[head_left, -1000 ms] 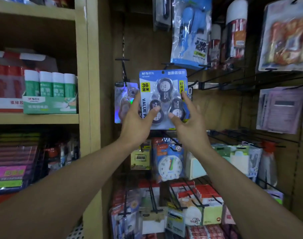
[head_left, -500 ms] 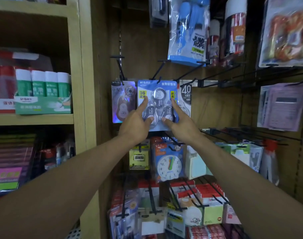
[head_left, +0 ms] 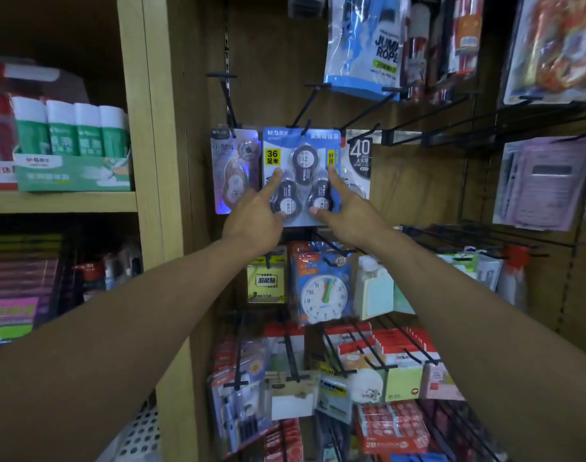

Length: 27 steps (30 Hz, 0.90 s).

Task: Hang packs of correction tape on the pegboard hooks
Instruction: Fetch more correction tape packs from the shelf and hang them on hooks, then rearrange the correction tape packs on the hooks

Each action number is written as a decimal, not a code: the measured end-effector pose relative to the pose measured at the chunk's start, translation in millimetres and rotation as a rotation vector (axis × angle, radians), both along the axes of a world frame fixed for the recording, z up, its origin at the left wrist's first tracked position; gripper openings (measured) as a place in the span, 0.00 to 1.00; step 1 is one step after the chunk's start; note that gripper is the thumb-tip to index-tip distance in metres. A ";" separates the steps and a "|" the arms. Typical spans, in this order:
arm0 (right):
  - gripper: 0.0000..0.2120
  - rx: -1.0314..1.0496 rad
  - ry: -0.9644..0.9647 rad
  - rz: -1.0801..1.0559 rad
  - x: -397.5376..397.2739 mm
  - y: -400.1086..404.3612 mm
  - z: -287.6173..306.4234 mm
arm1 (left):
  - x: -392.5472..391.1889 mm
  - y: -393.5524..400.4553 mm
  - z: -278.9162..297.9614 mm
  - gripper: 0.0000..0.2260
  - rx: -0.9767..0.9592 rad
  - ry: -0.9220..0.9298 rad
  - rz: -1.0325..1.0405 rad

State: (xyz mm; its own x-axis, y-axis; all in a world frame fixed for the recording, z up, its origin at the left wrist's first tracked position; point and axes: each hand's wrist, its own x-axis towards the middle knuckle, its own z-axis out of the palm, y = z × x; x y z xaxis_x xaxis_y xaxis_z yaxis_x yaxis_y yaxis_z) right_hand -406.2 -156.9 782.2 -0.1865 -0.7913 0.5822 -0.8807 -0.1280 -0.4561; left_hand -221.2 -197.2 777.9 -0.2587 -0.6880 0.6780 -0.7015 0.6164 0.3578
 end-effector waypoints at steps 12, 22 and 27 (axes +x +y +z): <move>0.32 -0.549 -0.083 -0.007 53.5 50.5 -62.5 | 14.4 55.3 -77.1 0.20 -0.373 0.451 -0.139; 0.13 -0.331 -0.640 0.024 108.0 132.8 -325.8 | 40.0 144.9 -349.3 0.09 0.053 0.378 -0.291; 0.09 0.272 -0.788 -0.222 112.4 183.8 -488.5 | 74.8 189.0 -499.4 0.12 0.553 0.177 -0.236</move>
State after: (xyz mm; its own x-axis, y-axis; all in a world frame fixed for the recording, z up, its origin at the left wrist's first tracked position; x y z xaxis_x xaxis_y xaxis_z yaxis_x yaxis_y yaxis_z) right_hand -293.8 26.9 293.7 -0.6235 -0.7817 0.0138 -0.2866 0.2121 -0.9343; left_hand -146.5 -8.2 278.5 -0.3625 -0.8875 0.2843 -0.4702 0.4376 0.7664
